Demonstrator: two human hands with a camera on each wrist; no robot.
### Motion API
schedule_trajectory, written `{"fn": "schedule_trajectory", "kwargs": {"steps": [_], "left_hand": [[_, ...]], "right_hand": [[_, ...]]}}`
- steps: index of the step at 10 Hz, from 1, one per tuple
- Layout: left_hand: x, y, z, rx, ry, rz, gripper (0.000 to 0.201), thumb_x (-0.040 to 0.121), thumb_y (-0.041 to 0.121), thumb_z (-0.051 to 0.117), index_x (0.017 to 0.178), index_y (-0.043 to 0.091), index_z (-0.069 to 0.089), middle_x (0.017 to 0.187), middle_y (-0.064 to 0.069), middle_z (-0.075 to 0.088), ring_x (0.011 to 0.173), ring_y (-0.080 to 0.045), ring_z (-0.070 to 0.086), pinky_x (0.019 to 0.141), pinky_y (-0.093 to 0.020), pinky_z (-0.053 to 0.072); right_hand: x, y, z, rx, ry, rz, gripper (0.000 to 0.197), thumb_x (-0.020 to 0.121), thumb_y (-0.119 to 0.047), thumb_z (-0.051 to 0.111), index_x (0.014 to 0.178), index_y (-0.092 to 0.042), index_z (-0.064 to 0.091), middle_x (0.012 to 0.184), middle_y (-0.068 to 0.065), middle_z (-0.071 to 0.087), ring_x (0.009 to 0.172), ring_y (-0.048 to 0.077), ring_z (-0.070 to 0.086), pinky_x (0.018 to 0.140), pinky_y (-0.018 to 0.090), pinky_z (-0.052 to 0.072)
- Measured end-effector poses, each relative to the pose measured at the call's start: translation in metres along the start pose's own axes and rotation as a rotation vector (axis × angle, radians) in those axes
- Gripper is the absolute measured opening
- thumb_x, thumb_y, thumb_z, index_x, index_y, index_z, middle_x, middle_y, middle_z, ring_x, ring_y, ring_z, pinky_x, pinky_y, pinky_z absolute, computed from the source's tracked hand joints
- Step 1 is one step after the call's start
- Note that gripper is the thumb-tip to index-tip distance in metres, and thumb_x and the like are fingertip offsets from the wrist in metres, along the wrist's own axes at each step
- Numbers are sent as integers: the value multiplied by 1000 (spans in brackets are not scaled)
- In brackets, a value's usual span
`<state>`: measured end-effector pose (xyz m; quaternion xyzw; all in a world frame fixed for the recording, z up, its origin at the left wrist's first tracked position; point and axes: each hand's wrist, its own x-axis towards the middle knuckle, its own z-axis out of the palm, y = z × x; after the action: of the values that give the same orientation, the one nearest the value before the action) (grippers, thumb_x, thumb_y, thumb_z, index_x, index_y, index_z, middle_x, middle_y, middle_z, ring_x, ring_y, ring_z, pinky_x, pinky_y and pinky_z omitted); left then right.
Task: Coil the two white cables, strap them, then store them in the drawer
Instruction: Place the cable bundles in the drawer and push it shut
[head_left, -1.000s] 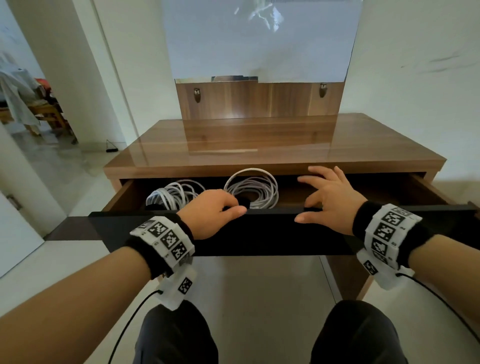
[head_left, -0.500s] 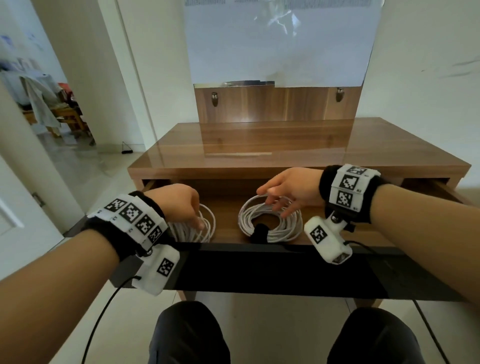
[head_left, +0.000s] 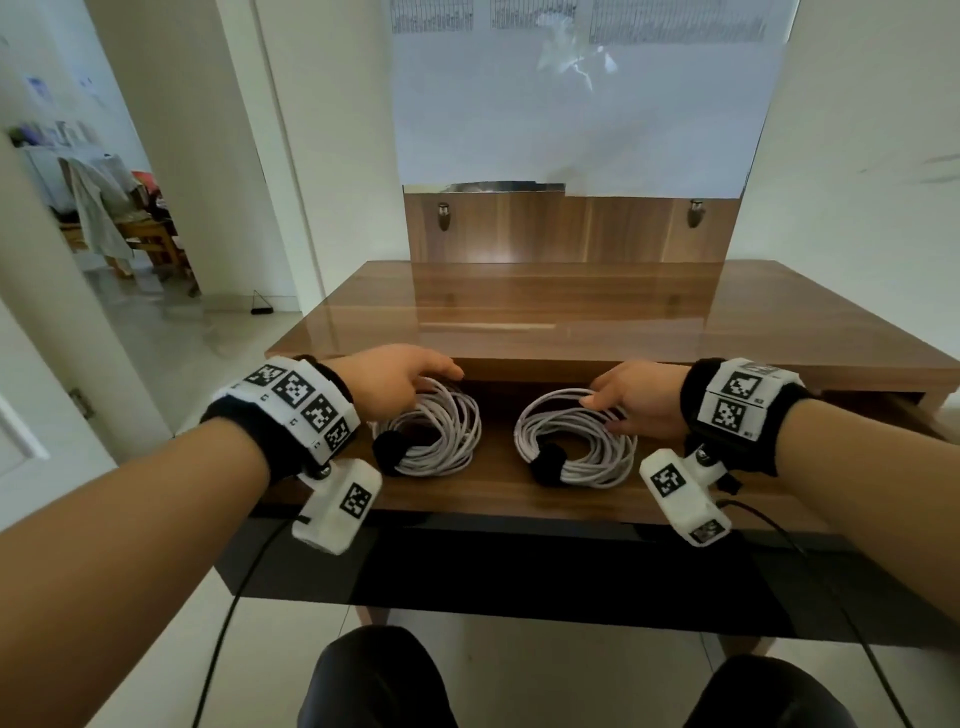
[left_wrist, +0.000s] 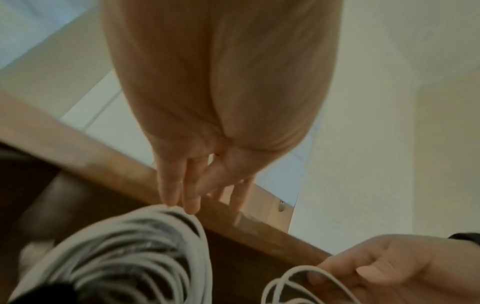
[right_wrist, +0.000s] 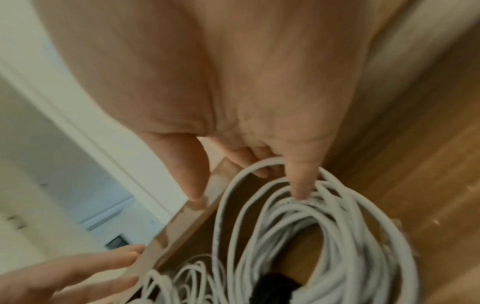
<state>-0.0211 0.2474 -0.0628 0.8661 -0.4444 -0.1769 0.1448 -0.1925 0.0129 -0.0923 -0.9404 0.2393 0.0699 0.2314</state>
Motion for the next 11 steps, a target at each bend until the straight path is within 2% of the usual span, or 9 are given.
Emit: {"fn": "schedule_trajectory", "kwargs": {"steps": [1, 3, 5, 6, 7, 8, 9, 10, 11], "left_hand": [[-16, 8, -17, 50, 102, -19, 56, 92, -7, 47, 135, 26, 57, 135, 2, 59, 123, -12, 55, 100, -26, 41], [-16, 8, 7, 408, -286, -190, 90, 91, 25, 61, 158, 26, 1, 166, -3, 5, 145, -24, 29, 114, -37, 33], [7, 2, 12, 333, -379, -248, 103, 90, 43, 64, 154, 29, -17, 163, -1, -20, 151, -29, 11, 118, -42, 26], [13, 0, 7, 260, -393, -273, 100, 92, 35, 64, 155, 30, -13, 164, -3, -16, 151, -30, 4, 119, -41, 21], [24, 7, 5, 173, -432, -320, 86, 95, 17, 57, 157, 28, -3, 165, -10, 1, 144, -32, 29, 101, -34, 39], [37, 14, 8, 146, -534, -370, 59, 87, 7, 54, 141, 20, 35, 136, -20, 44, 67, -21, 55, 48, -22, 40], [39, 22, 10, 230, -497, -373, 56, 74, 14, 57, 126, 18, 37, 104, -14, 53, 59, -20, 43, 48, -24, 31], [37, 29, 11, 216, -373, -315, 74, 91, -2, 47, 156, 9, 13, 146, -20, 43, 101, -24, 48, 73, -28, 39], [21, 33, 8, 136, -361, -255, 72, 91, -8, 45, 155, 8, 16, 162, -11, 20, 144, -26, 29, 103, -27, 34]], "right_hand": [[-16, -11, -18, 128, -43, 43, 36, 96, -16, 55, 126, 4, 55, 128, 26, 56, 118, 42, 52, 100, 47, 44], [-31, -31, -32, 26, -233, -26, 51, 98, -27, 52, 146, -33, 36, 152, -3, 35, 139, 19, 31, 115, 38, 23], [-7, -28, -3, -103, -340, 79, 77, 97, -45, 49, 152, -34, -3, 159, 7, 19, 138, 30, 33, 111, 41, 32], [7, -24, -7, -8, -380, 142, 77, 96, -46, 48, 153, -34, -2, 159, 10, 18, 141, 32, 27, 112, 43, 30], [18, -23, -4, 61, -447, 187, 72, 98, -41, 46, 154, -23, 4, 161, 8, 9, 146, 31, 14, 115, 43, 20], [28, -22, 0, 101, -447, 258, 73, 97, -41, 49, 154, -14, 12, 161, 10, 8, 146, 32, 12, 112, 43, 20], [34, -16, 1, 180, -455, 247, 105, 76, -54, 72, 153, -12, 15, 160, 13, 11, 144, 35, 17, 114, 47, 23], [54, 15, 2, 293, -491, 252, 146, 36, -57, 92, 154, -20, 13, 161, 8, 7, 143, 35, 21, 113, 52, 26], [20, -2, -8, 409, -413, 242, 94, 77, -41, 76, 152, -18, 24, 160, 4, 15, 143, 27, 23, 113, 41, 27]]}}
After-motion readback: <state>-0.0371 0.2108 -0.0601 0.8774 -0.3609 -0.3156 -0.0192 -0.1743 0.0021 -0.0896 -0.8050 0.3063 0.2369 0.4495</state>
